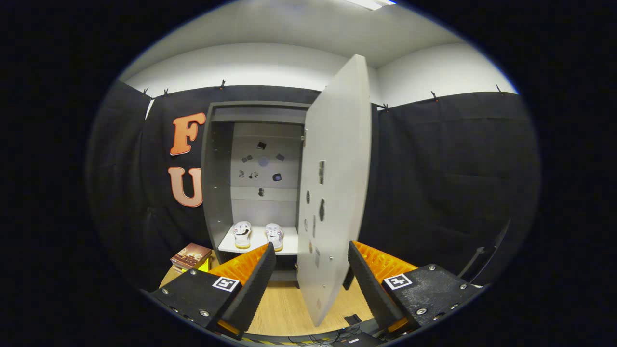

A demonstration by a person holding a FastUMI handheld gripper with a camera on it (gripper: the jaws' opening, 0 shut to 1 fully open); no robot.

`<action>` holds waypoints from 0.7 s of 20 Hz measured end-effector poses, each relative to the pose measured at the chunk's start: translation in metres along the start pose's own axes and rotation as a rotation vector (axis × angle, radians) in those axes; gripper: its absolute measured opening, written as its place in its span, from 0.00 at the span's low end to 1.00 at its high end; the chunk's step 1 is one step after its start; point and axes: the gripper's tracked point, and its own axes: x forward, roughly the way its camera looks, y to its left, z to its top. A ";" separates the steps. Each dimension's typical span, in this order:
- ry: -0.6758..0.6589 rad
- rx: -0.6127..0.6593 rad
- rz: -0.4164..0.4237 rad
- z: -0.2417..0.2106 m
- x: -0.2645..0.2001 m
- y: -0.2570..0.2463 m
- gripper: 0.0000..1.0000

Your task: Open the shoe cabinet door, grab the shoes and put them into the shoe cabinet, then close the shoe cabinet door.

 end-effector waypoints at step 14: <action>0.093 0.096 0.020 -0.064 0.063 -0.070 0.94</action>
